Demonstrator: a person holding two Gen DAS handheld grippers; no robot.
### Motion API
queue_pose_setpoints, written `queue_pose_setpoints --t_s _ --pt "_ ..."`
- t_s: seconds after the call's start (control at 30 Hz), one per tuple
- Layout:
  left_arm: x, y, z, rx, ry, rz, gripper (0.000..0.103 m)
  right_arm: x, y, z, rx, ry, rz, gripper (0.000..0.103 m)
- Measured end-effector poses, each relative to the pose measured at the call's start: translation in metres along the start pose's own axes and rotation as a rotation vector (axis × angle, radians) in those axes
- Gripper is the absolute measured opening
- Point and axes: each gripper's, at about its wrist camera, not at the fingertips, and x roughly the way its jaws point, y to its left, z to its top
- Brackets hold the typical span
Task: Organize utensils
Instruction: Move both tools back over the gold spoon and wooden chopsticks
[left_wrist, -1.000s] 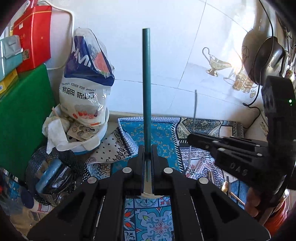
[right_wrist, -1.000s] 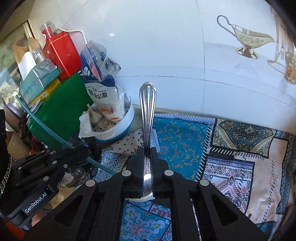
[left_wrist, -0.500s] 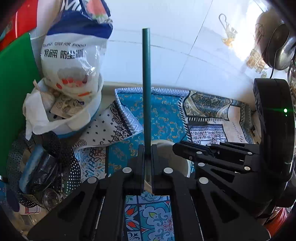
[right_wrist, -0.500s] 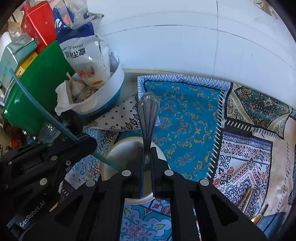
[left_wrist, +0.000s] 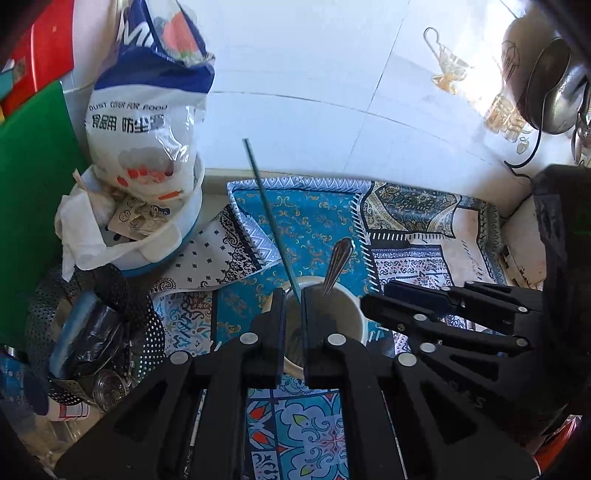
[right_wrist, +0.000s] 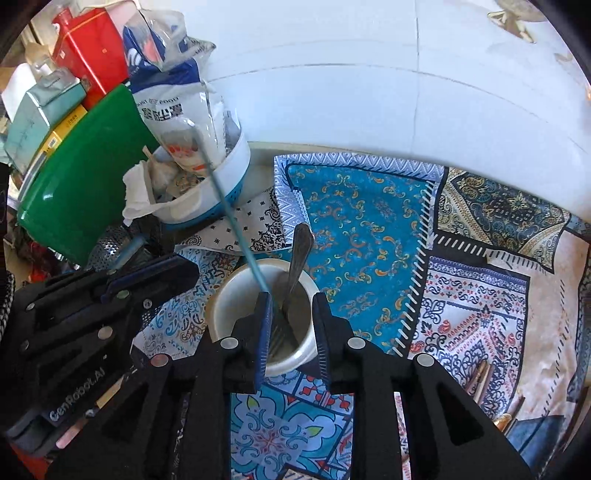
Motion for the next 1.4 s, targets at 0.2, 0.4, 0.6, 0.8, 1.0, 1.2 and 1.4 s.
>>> queue_pose_setpoints --t_s 0.2,0.4,0.6,0.8,1.0,1.2,1.4 --pt "-0.022 -0.022 0.001 0.024 -0.035 0.007 0.006 -0.041 -0.015 -0.019 -0.027 -0.056 -0.046 0.028" --pt "-0.037 -0.059 -0.004 0.068 -0.058 -0.010 0.012 -0.077 -0.052 -0.044 -0.010 -0.079 -0.105 0.030" --pt "-0.035 -0.106 -0.015 0.122 -0.049 -0.048 0.018 -0.110 -0.104 -0.083 0.031 -0.062 -0.200 0.031" --pt "-0.017 -0.153 -0.029 0.161 -0.004 -0.084 0.019 -0.126 -0.153 -0.122 0.079 -0.001 -0.274 0.031" --pt "0.005 -0.192 -0.047 0.197 0.053 -0.106 0.019 -0.122 -0.197 -0.169 0.092 0.130 -0.317 0.031" --pt "0.028 -0.216 -0.067 0.219 0.117 -0.109 0.019 -0.092 -0.227 -0.209 0.146 0.279 -0.278 0.031" --pt "0.049 -0.222 -0.087 0.233 0.186 -0.094 0.019 -0.067 -0.234 -0.224 0.150 0.351 -0.212 0.031"
